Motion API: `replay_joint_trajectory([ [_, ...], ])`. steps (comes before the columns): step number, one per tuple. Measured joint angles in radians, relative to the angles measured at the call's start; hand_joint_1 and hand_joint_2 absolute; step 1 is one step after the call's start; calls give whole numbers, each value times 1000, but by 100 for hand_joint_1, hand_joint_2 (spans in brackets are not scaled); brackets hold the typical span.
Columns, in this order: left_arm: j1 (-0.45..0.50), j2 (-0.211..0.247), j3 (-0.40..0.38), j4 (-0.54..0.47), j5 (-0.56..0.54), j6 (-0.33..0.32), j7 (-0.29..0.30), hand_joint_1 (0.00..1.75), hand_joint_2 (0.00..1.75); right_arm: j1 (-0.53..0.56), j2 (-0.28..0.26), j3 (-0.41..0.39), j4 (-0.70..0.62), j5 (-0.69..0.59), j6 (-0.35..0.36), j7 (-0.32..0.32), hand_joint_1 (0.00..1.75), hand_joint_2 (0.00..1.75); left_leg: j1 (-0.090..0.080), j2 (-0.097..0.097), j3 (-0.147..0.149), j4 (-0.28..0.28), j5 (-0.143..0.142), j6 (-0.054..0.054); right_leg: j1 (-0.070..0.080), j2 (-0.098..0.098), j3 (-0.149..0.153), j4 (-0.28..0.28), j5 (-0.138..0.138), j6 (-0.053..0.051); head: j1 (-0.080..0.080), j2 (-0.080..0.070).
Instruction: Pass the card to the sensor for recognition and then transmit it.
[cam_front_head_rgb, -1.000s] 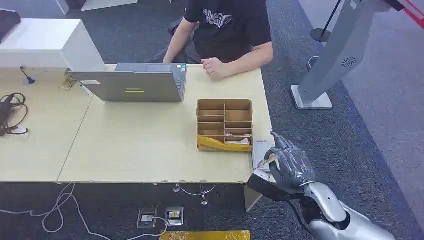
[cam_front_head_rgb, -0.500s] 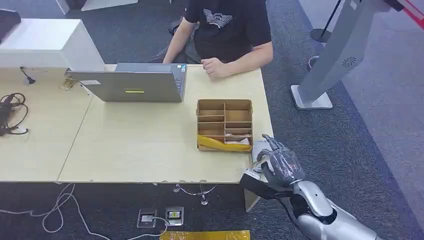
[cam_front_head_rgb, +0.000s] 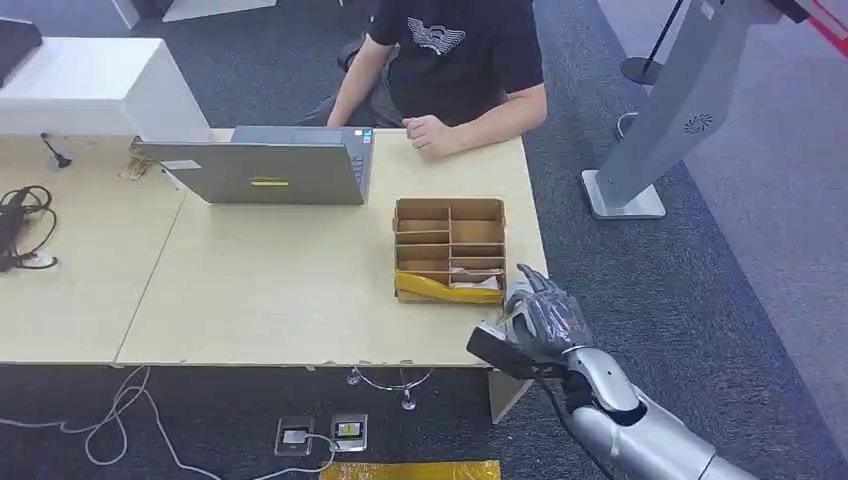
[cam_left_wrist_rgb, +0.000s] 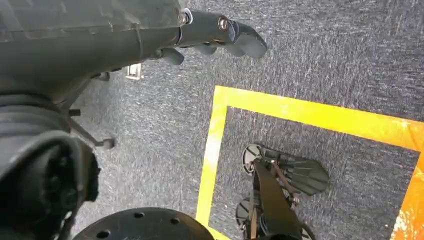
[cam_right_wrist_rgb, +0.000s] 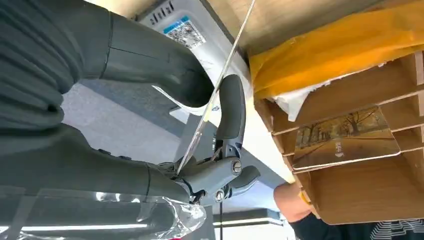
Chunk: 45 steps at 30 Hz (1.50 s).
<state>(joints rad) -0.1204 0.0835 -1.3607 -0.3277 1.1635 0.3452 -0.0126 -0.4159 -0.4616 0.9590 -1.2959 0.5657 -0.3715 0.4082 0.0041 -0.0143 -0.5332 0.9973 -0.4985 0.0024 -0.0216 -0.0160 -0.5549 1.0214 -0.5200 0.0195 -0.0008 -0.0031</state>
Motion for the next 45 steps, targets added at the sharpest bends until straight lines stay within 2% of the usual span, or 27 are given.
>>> replay_joint_trajectory([
  [12, 1, 4, 0, 3, 11, -17, 13, 0, 0, -15, 5, -64, 20, 23, 19, 41, 175, 175, 0, 0, 0, 0, 0, 0, 0, 0, 0, 0, 0, 0, 0, 0],
  [18, 1, 3, 0, 11, 18, -22, 13, 0, 0, -15, -8, -118, 2, 60, 82, 76, 175, 175, 0, 0, 1, 0, 0, 0, 0, 1, 0, 0, 0, 0, 0, 0],
  [28, 1, 2, 1, 15, 21, -19, 13, 0, 0, 9, -3, -154, 2, 64, 85, 40, 175, 175, 0, 0, 1, 0, 0, 0, 0, 1, 0, 0, 0, 0, -1, 0],
  [45, 1, -3, 1, 36, 17, -16, 13, 0, 0, 37, 14, -173, 25, 42, 76, 15, 175, 175, 0, 0, 1, 0, 0, 0, 0, 1, 0, 0, 0, 0, 0, 0],
])
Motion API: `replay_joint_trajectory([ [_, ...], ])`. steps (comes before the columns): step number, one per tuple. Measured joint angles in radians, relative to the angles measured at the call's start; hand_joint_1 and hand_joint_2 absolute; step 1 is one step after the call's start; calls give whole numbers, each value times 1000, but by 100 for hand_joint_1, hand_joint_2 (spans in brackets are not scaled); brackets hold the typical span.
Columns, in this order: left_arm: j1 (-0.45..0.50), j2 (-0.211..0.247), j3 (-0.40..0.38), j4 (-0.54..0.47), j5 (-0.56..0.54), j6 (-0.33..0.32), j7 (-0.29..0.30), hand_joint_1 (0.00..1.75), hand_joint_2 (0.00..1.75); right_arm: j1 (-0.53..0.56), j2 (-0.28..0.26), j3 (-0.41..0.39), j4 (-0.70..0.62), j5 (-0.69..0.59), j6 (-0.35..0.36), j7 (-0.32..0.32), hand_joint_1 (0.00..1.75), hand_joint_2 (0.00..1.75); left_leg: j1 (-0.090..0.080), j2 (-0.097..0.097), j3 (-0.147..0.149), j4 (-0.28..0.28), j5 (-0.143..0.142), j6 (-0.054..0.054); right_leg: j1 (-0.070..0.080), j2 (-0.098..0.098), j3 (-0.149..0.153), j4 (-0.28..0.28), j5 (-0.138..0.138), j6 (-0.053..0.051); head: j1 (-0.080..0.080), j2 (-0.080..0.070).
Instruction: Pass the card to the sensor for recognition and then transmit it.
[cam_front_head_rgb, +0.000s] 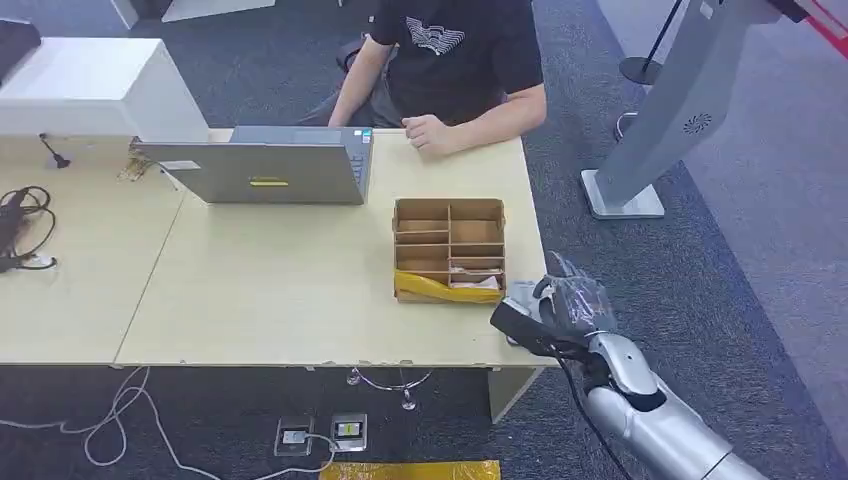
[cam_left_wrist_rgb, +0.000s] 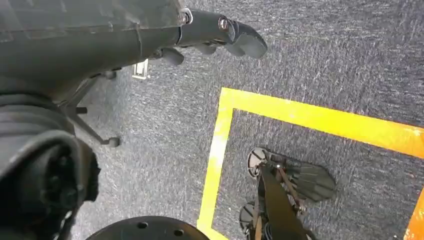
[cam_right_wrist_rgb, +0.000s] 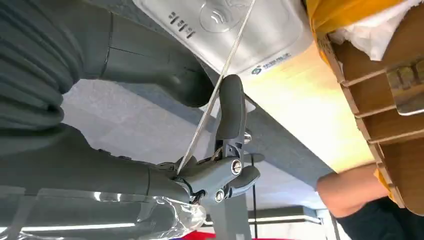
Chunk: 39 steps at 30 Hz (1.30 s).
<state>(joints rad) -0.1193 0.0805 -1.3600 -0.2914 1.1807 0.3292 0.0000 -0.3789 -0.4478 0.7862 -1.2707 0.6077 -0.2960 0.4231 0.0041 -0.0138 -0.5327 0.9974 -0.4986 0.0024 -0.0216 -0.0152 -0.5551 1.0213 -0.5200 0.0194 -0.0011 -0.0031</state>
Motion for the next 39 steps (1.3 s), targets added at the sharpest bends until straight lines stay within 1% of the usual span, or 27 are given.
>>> replay_joint_trajectory([
  [2, 0, 0, 0, 2, -2, -2, 0, 0, 0, 5, 1, -1, 4, -29, -14, -5, 175, 175, 0, 0, 0, 0, 0, 0, 0, 0, 0, 0, 0, 0, 0, 0],
  [6, 0, 0, 0, 2, -11, -5, 0, 0, 0, 25, 2, -11, 14, -102, -65, -10, 175, 175, 0, 0, 0, 0, 0, 0, 0, 0, 0, 0, 0, 0, 0, 0],
  [11, 0, 0, 0, 2, -23, -7, 1, 0, 0, 47, 0, -21, 40, -191, -121, -32, 175, 175, 0, 0, 0, 0, 0, 0, 0, 0, 0, 0, 0, 0, 0, 0],
  [14, 0, 0, 0, 2, -27, -8, 1, 0, 0, 58, -3, -34, 54, -210, -131, -44, 175, 175, 0, 0, 0, 0, 0, 0, 0, 0, 0, 0, 0, 0, 0, 0],
  [24, 0, 0, 0, 2, -42, -7, 1, 0, 0, 76, 0, -35, 108, -244, -134, -92, 175, 175, 0, 2, 1, 0, 0, 0, 0, 2, 0, 0, 0, 0, 0, 0],
  [29, 0, 0, 0, 2, -50, -6, 2, 0, 0, 85, 4, -34, 141, -269, -153, -119, 175, 175, 0, 2, 1, 0, 0, 0, 0, 3, 0, 0, 0, 0, 0, 0],
  [32, -1, 0, 0, 2, -54, -5, 2, 0, 0, 90, 7, -33, 160, -273, -161, -122, 175, 175, 0, 2, 1, 0, 0, 0, 0, 2, 0, 0, 0, 0, 0, 0],
  [35, 0, 0, 0, 2, -57, -5, 2, 0, 0, 94, 7, -32, 161, -289, -179, -124, 175, 175, 0, 2, 1, 0, 0, 0, 0, 3, 0, 0, 0, 0, 0, 0],
  [39, 0, 0, -1, 2, -67, -11, 2, 0, 0, 94, 7, -33, 155, -313, -188, -151, 175, 175, 0, 2, 1, 0, 0, 0, 0, 3, 0, 0, 0, 0, 0, 0],
])
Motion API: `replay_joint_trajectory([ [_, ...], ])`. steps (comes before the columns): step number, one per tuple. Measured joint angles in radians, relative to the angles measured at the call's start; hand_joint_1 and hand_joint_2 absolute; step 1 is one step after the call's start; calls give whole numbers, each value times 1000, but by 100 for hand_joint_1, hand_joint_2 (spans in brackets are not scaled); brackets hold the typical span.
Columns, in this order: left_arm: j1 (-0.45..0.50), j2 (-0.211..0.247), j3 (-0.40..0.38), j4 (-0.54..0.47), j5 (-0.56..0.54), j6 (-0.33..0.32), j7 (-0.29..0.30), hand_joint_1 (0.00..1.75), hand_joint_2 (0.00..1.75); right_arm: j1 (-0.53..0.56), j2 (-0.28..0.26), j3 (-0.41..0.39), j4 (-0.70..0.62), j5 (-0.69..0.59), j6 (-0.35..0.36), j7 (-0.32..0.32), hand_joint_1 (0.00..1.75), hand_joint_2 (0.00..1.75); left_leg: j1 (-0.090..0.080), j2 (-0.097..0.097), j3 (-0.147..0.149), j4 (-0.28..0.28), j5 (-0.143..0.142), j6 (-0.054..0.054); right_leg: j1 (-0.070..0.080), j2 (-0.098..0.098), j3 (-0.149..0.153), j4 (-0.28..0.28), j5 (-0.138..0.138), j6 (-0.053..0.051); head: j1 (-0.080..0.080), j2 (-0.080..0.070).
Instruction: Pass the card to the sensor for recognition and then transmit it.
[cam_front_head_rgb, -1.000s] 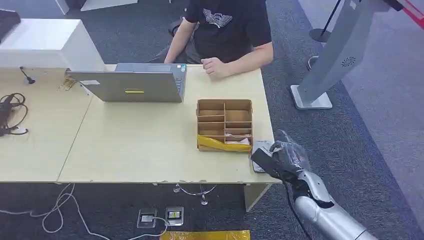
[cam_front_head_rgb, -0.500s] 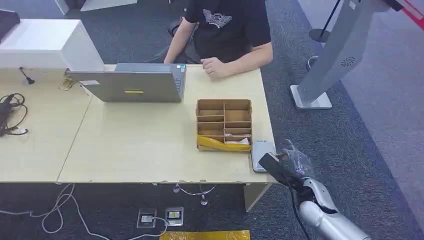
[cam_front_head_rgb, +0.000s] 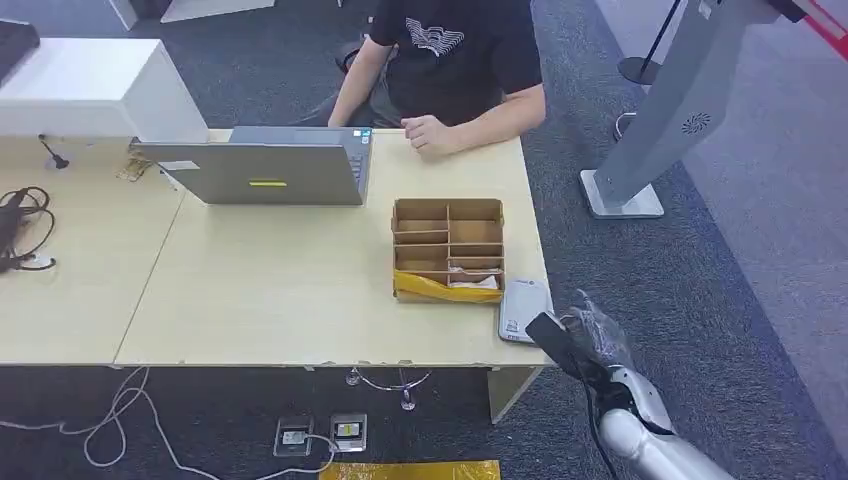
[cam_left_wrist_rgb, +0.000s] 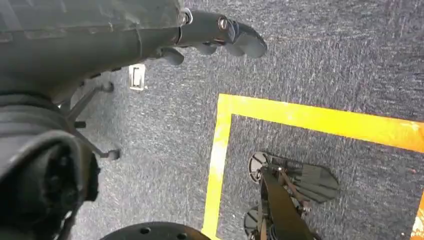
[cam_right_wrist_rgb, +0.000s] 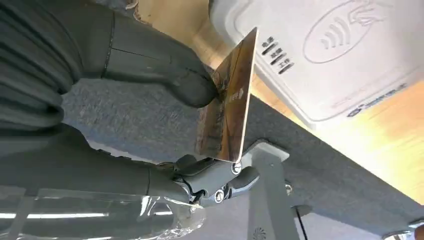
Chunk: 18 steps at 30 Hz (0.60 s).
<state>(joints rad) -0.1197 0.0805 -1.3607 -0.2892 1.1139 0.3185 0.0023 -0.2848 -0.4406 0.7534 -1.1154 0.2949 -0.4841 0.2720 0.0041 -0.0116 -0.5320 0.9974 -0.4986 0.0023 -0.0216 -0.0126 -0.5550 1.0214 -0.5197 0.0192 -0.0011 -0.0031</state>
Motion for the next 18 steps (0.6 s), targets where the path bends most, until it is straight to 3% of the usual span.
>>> replay_joint_trajectory([
  [5, 0, 0, 0, 0, -9, -11, -3, 0, 0, -12, -3, 0, -68, 90, -2, 55, 175, 175, 0, 0, 0, 0, 0, 0, 0, 0, 0, 0, 0, 0, 0, 0],
  [8, 0, 0, 0, 0, -15, -14, -12, 0, 0, -44, -21, 0, -139, 153, 6, 125, 175, 175, 0, 0, 0, 0, 0, 0, 0, 0, 0, 0, 1, 0, 0, 0],
  [13, 0, 0, 0, 0, -24, -23, -18, 0, 0, -130, -79, -2, -262, 209, 61, 239, 175, 175, 0, 0, 0, 0, 1, 0, 0, 0, 0, 0, 1, 0, 0, 0],
  [18, 0, 0, 0, 0, -45, -26, -21, 0, 0, -222, -116, 1, -358, 240, 132, 285, 175, 175, 0, 1, 0, 0, 1, 0, 0, 1, 0, 0, 1, 0, 0, 0],
])
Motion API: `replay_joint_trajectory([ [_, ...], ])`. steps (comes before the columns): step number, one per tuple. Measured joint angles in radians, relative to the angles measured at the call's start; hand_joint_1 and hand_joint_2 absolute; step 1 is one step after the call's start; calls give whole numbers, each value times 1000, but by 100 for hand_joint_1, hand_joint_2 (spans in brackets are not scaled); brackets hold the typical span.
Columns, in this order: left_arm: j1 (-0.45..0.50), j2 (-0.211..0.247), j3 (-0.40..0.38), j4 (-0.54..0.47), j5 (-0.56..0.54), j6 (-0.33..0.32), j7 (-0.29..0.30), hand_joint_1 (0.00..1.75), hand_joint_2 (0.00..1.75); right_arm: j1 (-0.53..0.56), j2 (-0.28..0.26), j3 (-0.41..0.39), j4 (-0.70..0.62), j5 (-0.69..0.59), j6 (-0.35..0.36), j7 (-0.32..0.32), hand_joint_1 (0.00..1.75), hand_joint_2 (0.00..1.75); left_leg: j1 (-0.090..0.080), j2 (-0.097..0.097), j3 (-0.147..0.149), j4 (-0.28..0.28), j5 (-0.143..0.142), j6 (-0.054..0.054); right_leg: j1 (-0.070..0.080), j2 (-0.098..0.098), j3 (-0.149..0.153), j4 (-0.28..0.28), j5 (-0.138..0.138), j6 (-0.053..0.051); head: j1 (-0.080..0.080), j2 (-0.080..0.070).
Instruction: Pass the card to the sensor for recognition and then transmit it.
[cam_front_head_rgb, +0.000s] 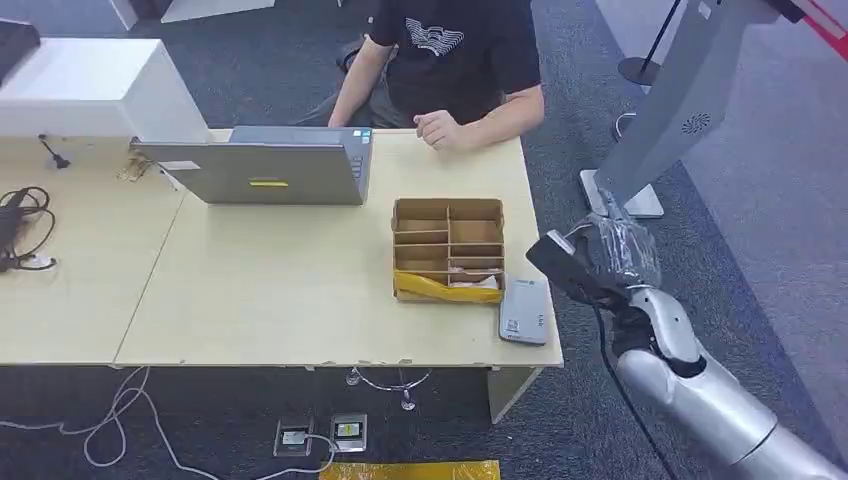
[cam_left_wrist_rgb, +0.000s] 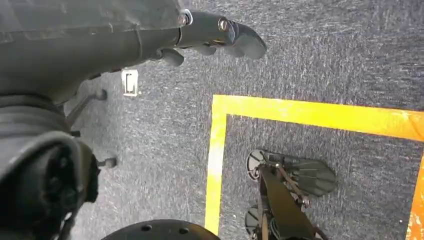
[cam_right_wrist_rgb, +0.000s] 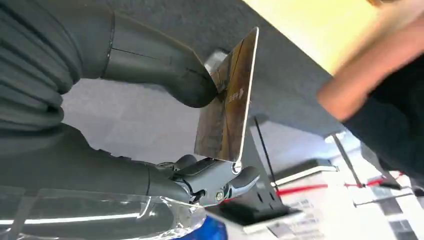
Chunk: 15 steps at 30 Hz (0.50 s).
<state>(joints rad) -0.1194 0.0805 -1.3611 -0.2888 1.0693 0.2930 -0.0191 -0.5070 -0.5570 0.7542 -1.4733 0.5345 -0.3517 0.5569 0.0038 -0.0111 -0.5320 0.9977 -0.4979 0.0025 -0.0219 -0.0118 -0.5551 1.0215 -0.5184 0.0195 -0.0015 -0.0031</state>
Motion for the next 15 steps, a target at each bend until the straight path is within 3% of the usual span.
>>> replay_joint_trajectory([
  [6, -1, -3, 0, 0, -5, 0, -6, 0, 0, -90, 26, 32, -20, 28, 48, -5, 175, 175, 1, 0, -1, 0, 0, 0, 1, -1, 0, 0, 0, 0, 1, 0],
  [15, -1, -8, -2, 0, -29, -9, -14, 0, 0, -155, 72, 92, -2, 31, 62, 8, 175, 175, 1, -2, -1, 0, 1, 0, 1, -3, 0, 0, 0, 0, 0, 0],
])
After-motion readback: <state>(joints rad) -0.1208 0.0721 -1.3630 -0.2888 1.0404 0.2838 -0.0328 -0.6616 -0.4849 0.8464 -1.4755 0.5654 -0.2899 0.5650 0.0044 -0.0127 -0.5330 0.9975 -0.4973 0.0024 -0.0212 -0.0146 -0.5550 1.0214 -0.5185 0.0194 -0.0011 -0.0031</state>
